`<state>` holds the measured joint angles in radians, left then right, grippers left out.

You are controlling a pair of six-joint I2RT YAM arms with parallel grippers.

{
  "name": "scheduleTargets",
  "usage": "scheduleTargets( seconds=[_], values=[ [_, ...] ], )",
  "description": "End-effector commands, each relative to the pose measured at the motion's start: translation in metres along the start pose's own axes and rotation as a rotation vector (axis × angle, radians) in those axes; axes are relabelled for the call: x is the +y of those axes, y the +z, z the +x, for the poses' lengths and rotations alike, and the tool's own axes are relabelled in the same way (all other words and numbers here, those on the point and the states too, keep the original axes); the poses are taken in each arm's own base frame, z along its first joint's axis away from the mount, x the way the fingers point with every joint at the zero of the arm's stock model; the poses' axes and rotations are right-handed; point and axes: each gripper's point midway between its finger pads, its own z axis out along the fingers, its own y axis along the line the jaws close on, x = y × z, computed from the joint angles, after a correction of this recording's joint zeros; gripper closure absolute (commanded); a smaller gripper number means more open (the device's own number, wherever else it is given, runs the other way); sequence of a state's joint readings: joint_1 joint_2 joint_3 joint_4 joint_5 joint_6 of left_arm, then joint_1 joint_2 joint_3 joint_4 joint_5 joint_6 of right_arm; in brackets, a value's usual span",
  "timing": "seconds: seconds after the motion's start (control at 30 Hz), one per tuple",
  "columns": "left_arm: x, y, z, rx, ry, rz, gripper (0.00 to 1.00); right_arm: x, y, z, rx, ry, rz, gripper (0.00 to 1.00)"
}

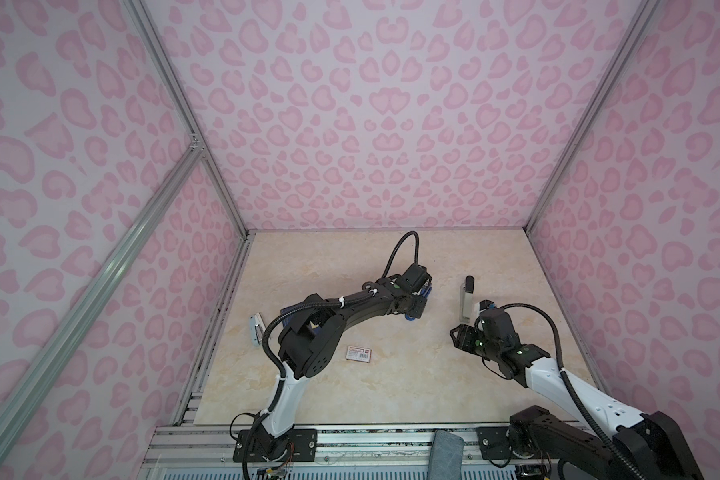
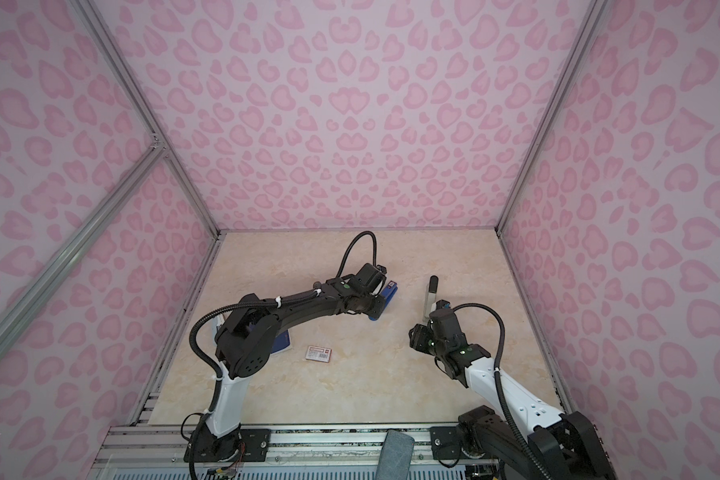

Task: Load the staples into the stapler
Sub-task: 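Reach the left gripper to the blue stapler while the right gripper approaches it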

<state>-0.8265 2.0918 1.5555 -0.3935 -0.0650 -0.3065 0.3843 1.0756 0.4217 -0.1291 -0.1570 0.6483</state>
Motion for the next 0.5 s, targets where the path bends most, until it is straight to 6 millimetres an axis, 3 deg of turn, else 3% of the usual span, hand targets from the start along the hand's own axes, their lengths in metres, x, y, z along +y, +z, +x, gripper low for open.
scheduleTargets(
  seconds=[0.0, 0.23, 0.33, 0.47],
  values=[
    [0.019, -0.017, 0.013, 0.01, -0.07, -0.078, 0.84, 0.015, 0.006, -0.007, -0.026, -0.007, -0.029, 0.41],
    [0.038, -0.042, 0.05, 0.039, -0.203, -0.127, 0.89, 0.049, 0.028, 0.006, 0.05, -0.046, -0.105, 0.56],
    [0.045, -0.048, 0.067, 0.053, -0.262, -0.146, 0.88, 0.067, 0.038, 0.014, 0.108, -0.072, -0.141, 0.58],
    [0.049, -0.051, 0.083, 0.07, -0.306, -0.155, 0.79, 0.085, 0.049, 0.022, 0.127, -0.098, -0.166, 0.57]
  ],
)
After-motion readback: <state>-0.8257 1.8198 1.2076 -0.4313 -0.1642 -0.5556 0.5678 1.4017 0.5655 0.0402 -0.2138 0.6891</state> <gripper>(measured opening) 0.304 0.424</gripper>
